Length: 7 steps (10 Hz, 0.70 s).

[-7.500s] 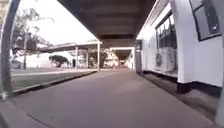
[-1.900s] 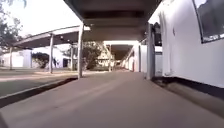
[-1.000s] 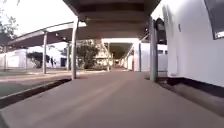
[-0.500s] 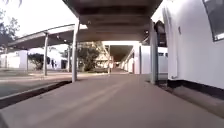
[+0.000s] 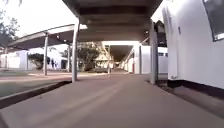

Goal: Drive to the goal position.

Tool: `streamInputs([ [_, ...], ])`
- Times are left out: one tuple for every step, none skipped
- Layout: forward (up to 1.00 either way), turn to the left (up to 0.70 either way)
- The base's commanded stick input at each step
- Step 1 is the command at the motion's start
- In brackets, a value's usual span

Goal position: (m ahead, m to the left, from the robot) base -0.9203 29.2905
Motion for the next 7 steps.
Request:
streamInputs([
  [0.10,0.00],
  [0.43,0.00],
  [0.70,0.00],
  [0.70,0.00],
  [0.70,0.00],
  [0.70,0.00],
  [0.70,0.00],
])
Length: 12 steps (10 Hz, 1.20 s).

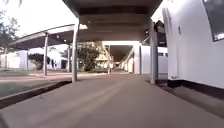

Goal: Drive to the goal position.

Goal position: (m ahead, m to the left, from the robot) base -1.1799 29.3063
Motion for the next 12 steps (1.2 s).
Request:
streamInputs([
  [0.70,0.00],
  [0.70,0.00],
  [0.70,0.00],
  [0.70,0.00],
  [0.70,0.00],
  [0.70,0.00],
  [0.70,0.00],
  [0.70,0.00],
  [0.70,0.00],
  [0.70,0.00],
  [0.70,0.00],
  [0.70,0.00],
])
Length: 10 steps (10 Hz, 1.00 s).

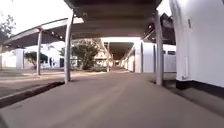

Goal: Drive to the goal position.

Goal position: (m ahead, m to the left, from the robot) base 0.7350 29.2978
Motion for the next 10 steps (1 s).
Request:
streamInputs([
  [0.70,0.00],
  [0.70,0.00],
  [0.70,0.00],
  [0.70,0.00],
  [0.70,0.00],
  [0.70,0.00],
  [0.70,0.00],
  [0.70,0.00],
  [0.70,0.00],
  [0.70,0.00],
])
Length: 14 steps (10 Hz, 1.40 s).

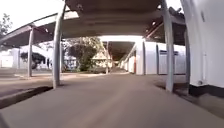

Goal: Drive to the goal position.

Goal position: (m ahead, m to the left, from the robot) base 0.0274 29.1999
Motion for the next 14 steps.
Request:
streamInputs([
  [0.70,0.00],
  [0.70,0.00],
  [0.70,0.00],
  [0.70,0.00],
  [0.70,0.00],
  [0.70,0.00],
  [0.70,0.00],
  [0.70,0.00],
  [0.70,0.00],
  [0.70,0.00],
  [0.70,0.00],
  [0.70,0.33],
  [0.70,0.34],
  [0.70,0.35],
])
